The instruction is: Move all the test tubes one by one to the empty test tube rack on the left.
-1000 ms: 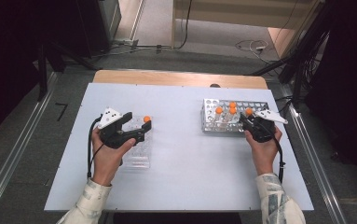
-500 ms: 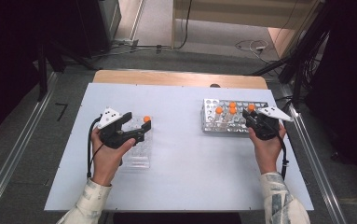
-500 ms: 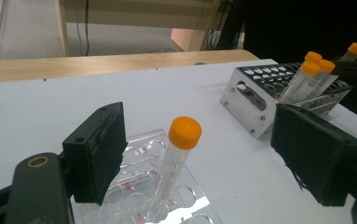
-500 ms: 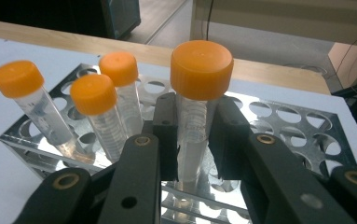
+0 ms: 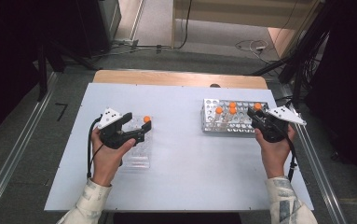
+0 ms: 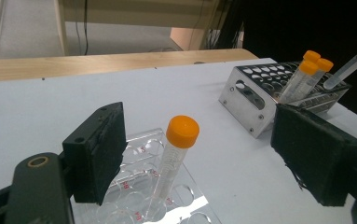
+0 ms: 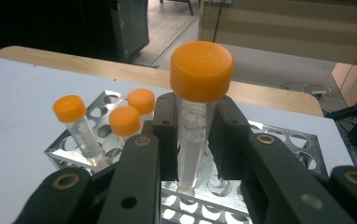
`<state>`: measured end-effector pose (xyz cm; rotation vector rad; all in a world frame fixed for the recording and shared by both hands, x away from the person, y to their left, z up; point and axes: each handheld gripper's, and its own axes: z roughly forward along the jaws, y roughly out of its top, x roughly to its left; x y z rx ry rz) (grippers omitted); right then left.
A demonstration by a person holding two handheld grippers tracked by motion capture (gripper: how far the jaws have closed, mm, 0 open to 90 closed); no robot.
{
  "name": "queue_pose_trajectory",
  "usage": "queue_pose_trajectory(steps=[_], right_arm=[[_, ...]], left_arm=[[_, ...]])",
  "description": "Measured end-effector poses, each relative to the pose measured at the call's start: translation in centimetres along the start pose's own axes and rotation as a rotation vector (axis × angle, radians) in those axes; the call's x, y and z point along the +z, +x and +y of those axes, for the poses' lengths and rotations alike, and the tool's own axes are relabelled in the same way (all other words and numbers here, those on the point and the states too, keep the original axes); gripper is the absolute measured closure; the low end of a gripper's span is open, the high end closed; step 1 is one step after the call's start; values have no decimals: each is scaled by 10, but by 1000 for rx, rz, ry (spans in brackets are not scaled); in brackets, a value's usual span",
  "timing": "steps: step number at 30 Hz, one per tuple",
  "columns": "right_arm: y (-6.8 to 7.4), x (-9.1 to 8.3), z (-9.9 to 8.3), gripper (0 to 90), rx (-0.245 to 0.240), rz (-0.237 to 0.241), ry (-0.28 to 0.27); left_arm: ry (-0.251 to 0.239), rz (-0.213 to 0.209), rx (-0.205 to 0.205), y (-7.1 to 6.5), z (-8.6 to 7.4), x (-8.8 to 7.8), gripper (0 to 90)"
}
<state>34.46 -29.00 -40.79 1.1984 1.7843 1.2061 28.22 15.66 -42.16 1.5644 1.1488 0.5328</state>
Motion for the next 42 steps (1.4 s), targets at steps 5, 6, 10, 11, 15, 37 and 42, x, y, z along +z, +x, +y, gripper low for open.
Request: queue_pose_trajectory(steps=[5,6,10,11,15,37,42], right_arm=[[4,-13,2,718,-14,16,-14],[4,-15,2,718,-14,19,-15],[4,-21,-1,718,-1,42,-14],[5,-22,-3,718,2,43,-14],[6,-27,-8,718,8,55,-13],[32,-35,-16,718,-11,138,6],[41,-33,-19,718,-27,158,19]], left_arm=[[-4,1,-2,-1,0,0,183],[-4,1,-1,-1,0,0,183],[-4,0,3,-2,0,-1,183],[-5,-1,2,-2,0,-1,183],[-6,-1,2,-3,0,-1,183],[-6,-24,15,-10,-1,-4,183],[-10,-30,16,-12,0,-4,183]])
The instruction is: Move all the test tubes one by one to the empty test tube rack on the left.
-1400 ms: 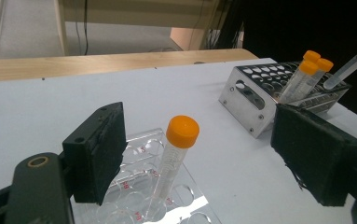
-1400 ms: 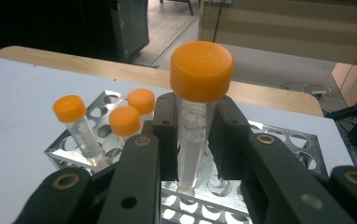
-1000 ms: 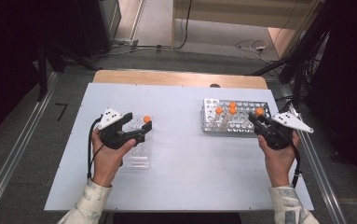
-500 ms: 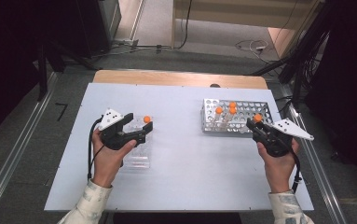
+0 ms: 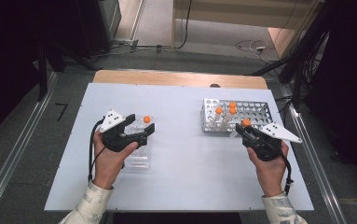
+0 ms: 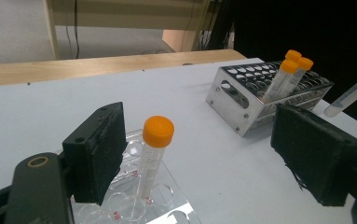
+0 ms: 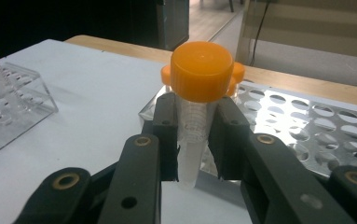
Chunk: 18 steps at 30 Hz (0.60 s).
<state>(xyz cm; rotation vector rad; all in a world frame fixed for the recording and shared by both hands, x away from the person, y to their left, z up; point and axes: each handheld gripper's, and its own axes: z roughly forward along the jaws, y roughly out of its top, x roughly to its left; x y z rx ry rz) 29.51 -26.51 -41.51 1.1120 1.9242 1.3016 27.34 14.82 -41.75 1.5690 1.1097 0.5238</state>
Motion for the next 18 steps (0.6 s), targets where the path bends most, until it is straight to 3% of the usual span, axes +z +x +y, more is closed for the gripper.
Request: queue_pose_trajectory(steps=[18], right_arm=[[28,10,-3,718,-37,67,26]], left_arm=[[-7,-20,15,-8,1,-2,183]])
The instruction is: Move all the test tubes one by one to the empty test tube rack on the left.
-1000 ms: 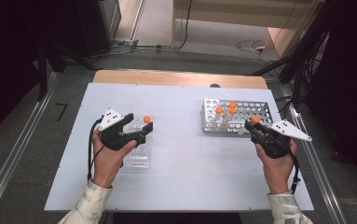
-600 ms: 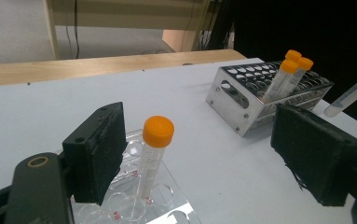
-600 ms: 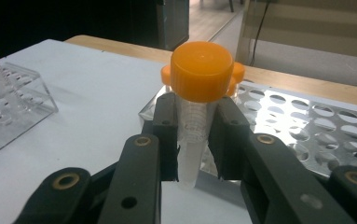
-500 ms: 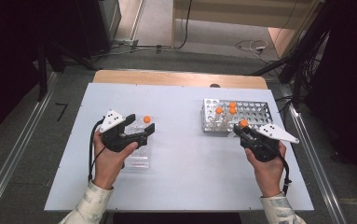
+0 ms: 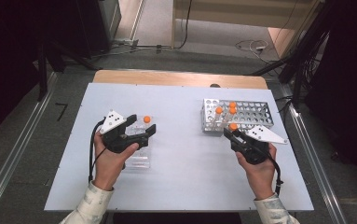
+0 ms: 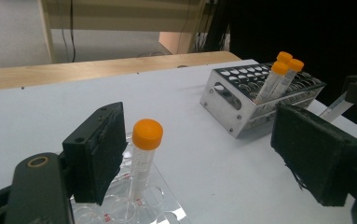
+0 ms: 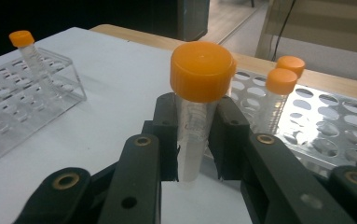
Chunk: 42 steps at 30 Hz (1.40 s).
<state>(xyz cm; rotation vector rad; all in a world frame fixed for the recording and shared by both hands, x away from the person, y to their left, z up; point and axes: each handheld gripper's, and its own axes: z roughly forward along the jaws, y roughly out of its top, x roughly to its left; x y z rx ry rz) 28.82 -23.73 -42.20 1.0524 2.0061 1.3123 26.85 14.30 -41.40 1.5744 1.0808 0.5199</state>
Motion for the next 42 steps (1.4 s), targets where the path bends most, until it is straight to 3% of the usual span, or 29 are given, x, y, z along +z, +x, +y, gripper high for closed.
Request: queue_pose_trajectory(steps=[13,21,27,34,42], right_arm=[[32,14,-6,718,-52,80,31],[62,25,-10,719,-97,155,55],[79,30,-12,718,-120,201,66],[94,33,-13,718,-137,238,76],[105,34,-14,719,-150,269,74]], left_arm=[[27,-99,49,-33,-5,9,184],[51,-217,80,-60,-12,19,185],[39,-239,104,-73,-16,21,205],[57,-261,124,-81,-22,26,279],[49,-279,143,-82,-24,28,480]])
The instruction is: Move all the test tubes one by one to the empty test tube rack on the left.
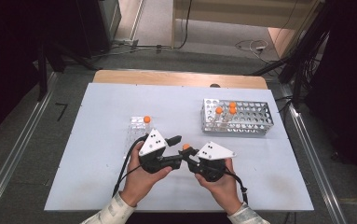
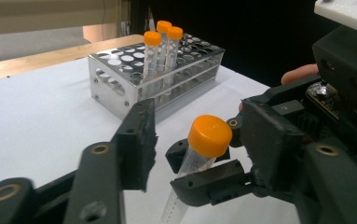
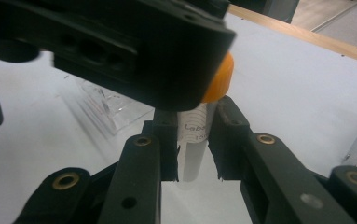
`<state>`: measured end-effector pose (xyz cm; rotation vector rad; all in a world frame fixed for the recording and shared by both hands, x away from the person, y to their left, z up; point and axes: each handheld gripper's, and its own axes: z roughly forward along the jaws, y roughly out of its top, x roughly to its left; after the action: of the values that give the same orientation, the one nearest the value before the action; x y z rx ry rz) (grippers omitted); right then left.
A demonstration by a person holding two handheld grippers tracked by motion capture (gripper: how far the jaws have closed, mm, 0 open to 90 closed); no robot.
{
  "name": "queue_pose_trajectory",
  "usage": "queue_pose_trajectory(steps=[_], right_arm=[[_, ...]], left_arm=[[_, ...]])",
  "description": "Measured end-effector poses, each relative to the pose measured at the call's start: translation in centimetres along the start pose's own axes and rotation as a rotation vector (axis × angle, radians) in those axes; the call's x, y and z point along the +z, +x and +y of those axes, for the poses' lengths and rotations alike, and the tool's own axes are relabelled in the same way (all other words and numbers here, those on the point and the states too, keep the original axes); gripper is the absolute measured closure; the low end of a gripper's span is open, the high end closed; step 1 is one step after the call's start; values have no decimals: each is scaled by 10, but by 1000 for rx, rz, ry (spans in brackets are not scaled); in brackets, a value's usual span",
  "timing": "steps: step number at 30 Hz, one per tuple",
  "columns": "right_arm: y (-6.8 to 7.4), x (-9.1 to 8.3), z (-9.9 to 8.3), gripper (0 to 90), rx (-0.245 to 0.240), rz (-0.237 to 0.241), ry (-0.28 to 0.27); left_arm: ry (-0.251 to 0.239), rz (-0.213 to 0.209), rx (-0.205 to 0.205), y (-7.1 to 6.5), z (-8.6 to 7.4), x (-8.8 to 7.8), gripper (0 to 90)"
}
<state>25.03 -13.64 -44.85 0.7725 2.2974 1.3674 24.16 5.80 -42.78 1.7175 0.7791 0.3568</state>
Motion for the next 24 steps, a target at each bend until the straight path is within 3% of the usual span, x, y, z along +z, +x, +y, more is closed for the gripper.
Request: queue_pose_trajectory(steps=[7,15,24], right_arm=[[2,1,0,718,3,3,2],[1,1,-1,718,13,7,5],[1,1,-1,701,14,5,6]], left_arm=[[24,-27,32,-3,-2,4,572],[34,-17,60,-3,-4,5,685],[33,-4,62,-2,-4,4,701]])
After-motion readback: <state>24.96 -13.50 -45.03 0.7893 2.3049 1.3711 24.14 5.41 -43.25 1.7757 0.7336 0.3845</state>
